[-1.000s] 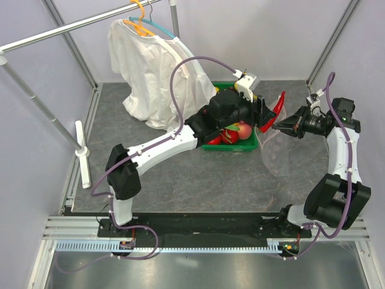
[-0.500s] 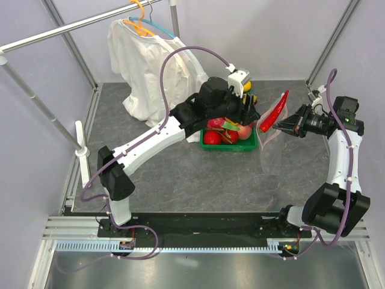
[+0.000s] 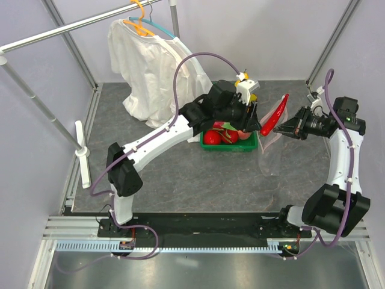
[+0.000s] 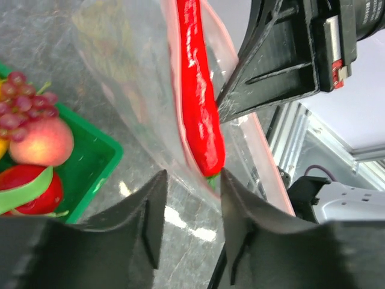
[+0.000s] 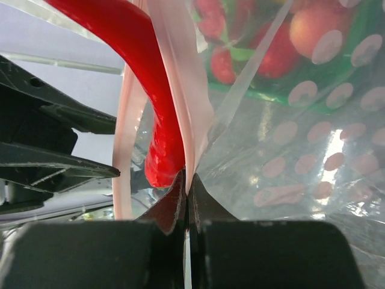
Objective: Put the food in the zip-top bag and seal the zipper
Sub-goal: Adjust the zipper food storage bag at the center of the board.
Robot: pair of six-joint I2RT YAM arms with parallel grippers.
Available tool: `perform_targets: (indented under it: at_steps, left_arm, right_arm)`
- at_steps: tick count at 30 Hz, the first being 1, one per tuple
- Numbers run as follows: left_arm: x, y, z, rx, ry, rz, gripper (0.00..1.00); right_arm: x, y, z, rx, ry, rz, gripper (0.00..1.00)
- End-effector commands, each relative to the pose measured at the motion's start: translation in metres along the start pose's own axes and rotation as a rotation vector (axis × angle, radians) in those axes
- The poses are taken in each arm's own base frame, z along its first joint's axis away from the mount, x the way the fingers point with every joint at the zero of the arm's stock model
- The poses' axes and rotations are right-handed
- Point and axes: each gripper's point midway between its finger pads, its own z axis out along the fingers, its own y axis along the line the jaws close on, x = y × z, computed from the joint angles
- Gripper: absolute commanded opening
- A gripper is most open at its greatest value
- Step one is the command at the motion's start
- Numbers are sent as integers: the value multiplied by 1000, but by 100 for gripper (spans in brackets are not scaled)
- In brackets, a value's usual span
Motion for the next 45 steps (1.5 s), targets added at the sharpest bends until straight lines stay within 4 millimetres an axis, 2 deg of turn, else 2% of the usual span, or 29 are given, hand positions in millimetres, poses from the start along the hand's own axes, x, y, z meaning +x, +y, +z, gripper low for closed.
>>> perform_targets:
  at_steps: [1, 2, 3, 4, 7, 9, 11, 13, 15, 19, 22, 25, 26, 29, 32, 33, 34, 35, 36, 37, 38, 40, 41, 42, 43, 44, 45]
  left_arm:
    - [-18, -21, 7, 106, -15, 40, 37]
    - [-8, -14, 17, 95, 17, 27, 32]
    - [-8, -15, 18, 99, 20, 33, 27]
    - [-13, -16, 17, 103, 9, 44, 17]
    - [-28, -20, 11, 103, -32, 73, 2]
    - [-42, -20, 1, 76, -71, 106, 2]
    - [-47, -19, -2, 33, -91, 150, 2]
    - [-37, -20, -1, -2, -57, 230, 2]
    - [-29, -18, 4, -15, -32, 250, 2]
    - [-30, -24, 8, 11, -25, 227, 2]
    - [-33, -25, 14, 26, -24, 244, 2]
    - [-41, -14, 16, 4, -38, 235, 2]
    - [-36, -7, 23, -3, -24, 219, 2]
    - [-22, 2, 34, -3, 15, 204, 2]
    - [-18, 11, 30, 24, 36, 218, 27]
    - [-24, 11, 22, 34, 26, 234, 45]
    - [-29, 26, 15, 26, 21, 228, 52]
    - [-32, 25, 6, 72, 21, 238, 57]
    - [-40, 29, -6, 79, 8, 288, 69]
    - [-45, 45, -18, 53, 12, 310, 72]
    - [-47, 49, -26, 52, 13, 349, 74]
    - [-45, 59, -47, 27, 33, 519, 79]
    - [-41, 67, -51, 16, 51, 665, 80]
    - [-19, 76, -52, 20, 107, 717, 82]
    - [-13, 74, -60, 21, 132, 784, 83]
    - [-7, 87, -62, -5, 175, 912, 83]
    - [9, 97, -61, 0, 227, 949, 83]
  right_arm:
    - [-4, 18, -17, 53, -29, -144, 0]
    - [-5, 18, -19, 67, -31, -164, 0]
    - [-5, 19, -21, 83, -32, -192, 0]
    - [-7, 18, -27, 135, -37, -206, 0]
    - [-12, 18, -40, 238, -54, -270, 0]
    - [-23, 20, -52, 320, -91, -317, 0]
    - [-30, 13, -69, 453, -101, -351, 0]
    - [-43, 25, -85, 521, -158, -418, 0]
    - [-43, 32, -92, 539, -181, -445, 0]
    - [-31, 33, -88, 509, -132, -427, 0]
    - [-29, 35, -89, 500, -119, -436, 0]
    - [-26, 43, -91, 487, -117, -454, 0]
    - [-24, 43, -92, 493, -114, -470, 0]
    - [-17, 19, -86, 515, -56, -422, 0]
    - [-9, -7, -70, 494, 4, -341, 0]
    - [-5, -16, -64, 489, 24, -306, 0]
    - [-8, -19, -60, 477, 14, -307, 0]
    - [-8, -22, -56, 465, 14, -293, 0]
    - [-6, -28, -52, 458, 20, -272, 0]
    - [-10, -30, -50, 456, 6, -269, 0]
    - [-10, -31, -47, 445, 6, -261, 0]
    - [-12, -34, -43, 433, 2, -252, 0]
    - [-13, -34, -42, 429, 0, -245, 0]
    - [-14, -35, -42, 428, -3, -245, 0]
    - [-17, -35, -41, 426, -10, -250, 0]
    - [-18, -35, -40, 422, -12, -247, 0]
    - [-19, -35, -39, 417, -18, -247, 0]
